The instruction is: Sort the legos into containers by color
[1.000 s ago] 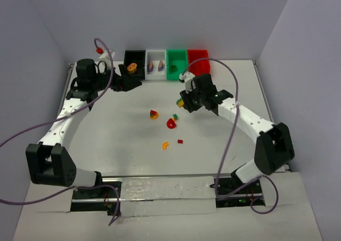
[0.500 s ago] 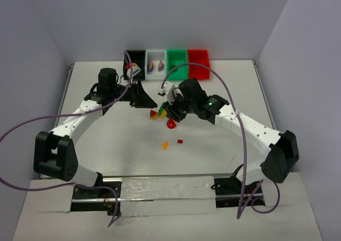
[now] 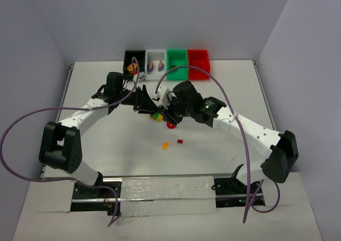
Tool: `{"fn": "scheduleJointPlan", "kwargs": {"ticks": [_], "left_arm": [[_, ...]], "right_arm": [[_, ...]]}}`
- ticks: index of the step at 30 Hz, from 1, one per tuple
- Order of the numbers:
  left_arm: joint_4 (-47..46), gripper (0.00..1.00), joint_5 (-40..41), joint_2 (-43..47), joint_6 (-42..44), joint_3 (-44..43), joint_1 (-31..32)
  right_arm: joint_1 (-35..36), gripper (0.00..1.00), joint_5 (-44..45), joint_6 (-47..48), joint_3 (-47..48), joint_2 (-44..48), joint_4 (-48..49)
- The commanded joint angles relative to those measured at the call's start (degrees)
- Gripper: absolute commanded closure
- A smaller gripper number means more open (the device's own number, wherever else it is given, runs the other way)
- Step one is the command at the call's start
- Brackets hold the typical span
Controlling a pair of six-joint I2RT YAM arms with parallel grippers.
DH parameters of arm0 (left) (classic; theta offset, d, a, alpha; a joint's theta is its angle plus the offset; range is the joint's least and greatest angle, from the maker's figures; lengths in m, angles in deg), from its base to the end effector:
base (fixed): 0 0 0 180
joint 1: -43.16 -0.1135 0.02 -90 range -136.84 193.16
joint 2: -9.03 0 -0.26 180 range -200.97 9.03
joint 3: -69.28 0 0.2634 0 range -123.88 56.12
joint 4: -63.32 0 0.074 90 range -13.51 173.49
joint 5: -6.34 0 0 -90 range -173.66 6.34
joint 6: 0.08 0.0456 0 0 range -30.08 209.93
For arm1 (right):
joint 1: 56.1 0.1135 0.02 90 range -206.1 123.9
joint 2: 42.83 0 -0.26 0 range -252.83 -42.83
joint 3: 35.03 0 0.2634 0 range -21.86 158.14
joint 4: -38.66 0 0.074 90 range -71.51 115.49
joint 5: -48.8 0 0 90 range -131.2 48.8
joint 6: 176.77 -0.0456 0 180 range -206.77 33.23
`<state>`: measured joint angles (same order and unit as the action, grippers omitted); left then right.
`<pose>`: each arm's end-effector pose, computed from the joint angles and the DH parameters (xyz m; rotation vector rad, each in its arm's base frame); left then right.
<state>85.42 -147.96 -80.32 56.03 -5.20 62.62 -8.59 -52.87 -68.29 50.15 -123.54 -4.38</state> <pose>0.3131 -0.1542 0.2495 0.4097 2.2783 -1.7352 0.2184 0.2521 0.3166 -1.3315 1.8453 0.4992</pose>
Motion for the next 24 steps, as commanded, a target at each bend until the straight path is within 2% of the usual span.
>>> {"fn": "scheduleJointPlan", "kwargs": {"ticks": [1, 2, 6, 8, 11, 16, 20, 24], "left_arm": [[-3.71, 0.35, -4.05, -0.38, -2.49, -0.73, 1.28], [-3.75, 0.36, -4.08, -0.47, -2.90, -0.49, 1.45], [-7.53, 0.58, -6.36, -0.30, -5.92, 1.03, 1.72], [-6.30, 0.76, -6.44, -0.38, -4.37, 0.46, 1.64], [-4.64, 0.97, -6.38, -0.17, -2.86, -0.11, 0.52], [-0.39, 1.00, -5.13, -0.74, 1.17, -2.63, -5.28], [4.15, 1.00, -5.00, -1.81, 6.02, -6.44, -10.85], [8.64, 1.00, -2.59, -1.77, 12.18, -10.31, -14.53]], "right_arm": [[0.82, 1.00, 1.99, 1.04, 2.69, -0.50, 0.51], [0.90, 1.00, 2.08, 1.12, 2.78, -0.51, 0.59], [1.17, 1.00, 3.84, 2.00, 2.53, -1.12, 1.30], [1.17, 1.00, 6.07, 3.07, 1.86, -1.53, 2.13], [0.67, 1.00, 8.45, 4.85, 0.66, -1.74, 3.03], [-1.78, 1.00, 8.29, 6.62, -0.82, -1.78, 3.42], [-7.35, 1.00, 6.75, 7.26, -0.76, -2.76, 4.97], [-14.11, 1.00, 3.96, 4.73, 5.59, -9.11, 7.10]]}}
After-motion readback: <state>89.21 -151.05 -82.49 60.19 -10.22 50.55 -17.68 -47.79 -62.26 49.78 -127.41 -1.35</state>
